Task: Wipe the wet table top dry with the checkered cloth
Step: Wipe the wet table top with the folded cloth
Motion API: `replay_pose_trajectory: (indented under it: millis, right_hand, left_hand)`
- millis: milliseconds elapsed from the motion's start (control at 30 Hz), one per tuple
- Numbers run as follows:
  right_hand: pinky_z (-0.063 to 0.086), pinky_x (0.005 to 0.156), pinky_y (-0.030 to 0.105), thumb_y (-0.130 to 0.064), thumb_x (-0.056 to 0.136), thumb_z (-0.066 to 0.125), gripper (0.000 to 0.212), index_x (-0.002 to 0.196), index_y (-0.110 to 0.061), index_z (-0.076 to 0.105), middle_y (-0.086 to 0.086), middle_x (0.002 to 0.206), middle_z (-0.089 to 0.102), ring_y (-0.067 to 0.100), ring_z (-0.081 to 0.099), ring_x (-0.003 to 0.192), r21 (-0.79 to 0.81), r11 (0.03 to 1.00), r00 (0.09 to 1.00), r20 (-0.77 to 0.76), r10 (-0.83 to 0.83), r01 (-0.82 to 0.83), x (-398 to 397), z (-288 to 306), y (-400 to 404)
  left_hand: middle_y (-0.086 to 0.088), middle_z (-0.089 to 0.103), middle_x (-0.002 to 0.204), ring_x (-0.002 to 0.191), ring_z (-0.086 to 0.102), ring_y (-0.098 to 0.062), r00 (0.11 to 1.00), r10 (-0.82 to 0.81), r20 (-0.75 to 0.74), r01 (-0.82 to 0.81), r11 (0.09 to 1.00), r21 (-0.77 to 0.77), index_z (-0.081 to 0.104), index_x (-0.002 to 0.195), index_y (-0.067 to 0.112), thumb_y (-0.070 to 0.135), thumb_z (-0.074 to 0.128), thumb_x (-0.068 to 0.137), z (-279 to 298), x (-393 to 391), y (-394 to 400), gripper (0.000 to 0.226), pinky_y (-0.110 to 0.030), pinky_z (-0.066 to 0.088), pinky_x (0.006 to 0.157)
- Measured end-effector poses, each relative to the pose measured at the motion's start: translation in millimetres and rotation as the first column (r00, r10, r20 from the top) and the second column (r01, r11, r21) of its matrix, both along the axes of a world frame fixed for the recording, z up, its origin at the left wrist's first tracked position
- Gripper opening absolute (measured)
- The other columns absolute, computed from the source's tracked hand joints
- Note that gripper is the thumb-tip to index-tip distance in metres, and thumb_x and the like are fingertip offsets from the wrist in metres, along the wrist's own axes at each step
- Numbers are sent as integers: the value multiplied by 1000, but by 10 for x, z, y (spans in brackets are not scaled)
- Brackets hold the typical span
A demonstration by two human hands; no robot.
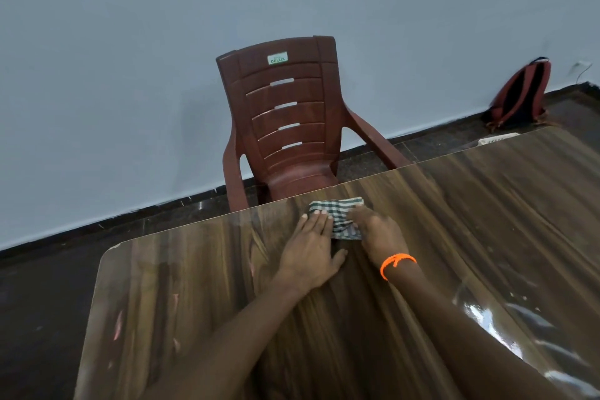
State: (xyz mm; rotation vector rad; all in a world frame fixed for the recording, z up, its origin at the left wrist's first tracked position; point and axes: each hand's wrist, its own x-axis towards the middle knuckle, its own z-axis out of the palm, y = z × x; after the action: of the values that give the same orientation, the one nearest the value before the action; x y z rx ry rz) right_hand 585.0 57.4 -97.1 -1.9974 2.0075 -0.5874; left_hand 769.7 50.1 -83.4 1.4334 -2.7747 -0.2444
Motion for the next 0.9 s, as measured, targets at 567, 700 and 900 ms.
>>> replay_pose_trajectory:
  millis: [567,700,900]
  right_hand:
    - [47,97,37,0,81,56,43,115,-22,68,-1,131,59,16,51,125,-18,987,985,57,160,-159,799,-16,-132]
    - [44,100,35,1,81,58,42,115,-21,68,-1,131,59,13,48,127,-3,990,990,15,142,-142,582,-23,-47]
    - [53,76,40,0,79,54,39,107,-22,70,5,114,68,32,65,97,-8,1000,1000,-1,10,-10,574,98,-388]
  left_hand:
    - [-14,8,168,155,2,-24,994,109,33,-112,989,96,9,160,6,70,29,97,-59,803,69,92,-42,3,127]
    - [-15,5,168,156,0,-25,992,97,77,-105,988,115,6,160,4,72,25,97,5,557,165,95,-42,1,127]
    - [-18,5,168,156,-1,-27,985,105,136,-118,989,88,5,159,0,67,26,99,22,360,-169,92,-42,-2,126]
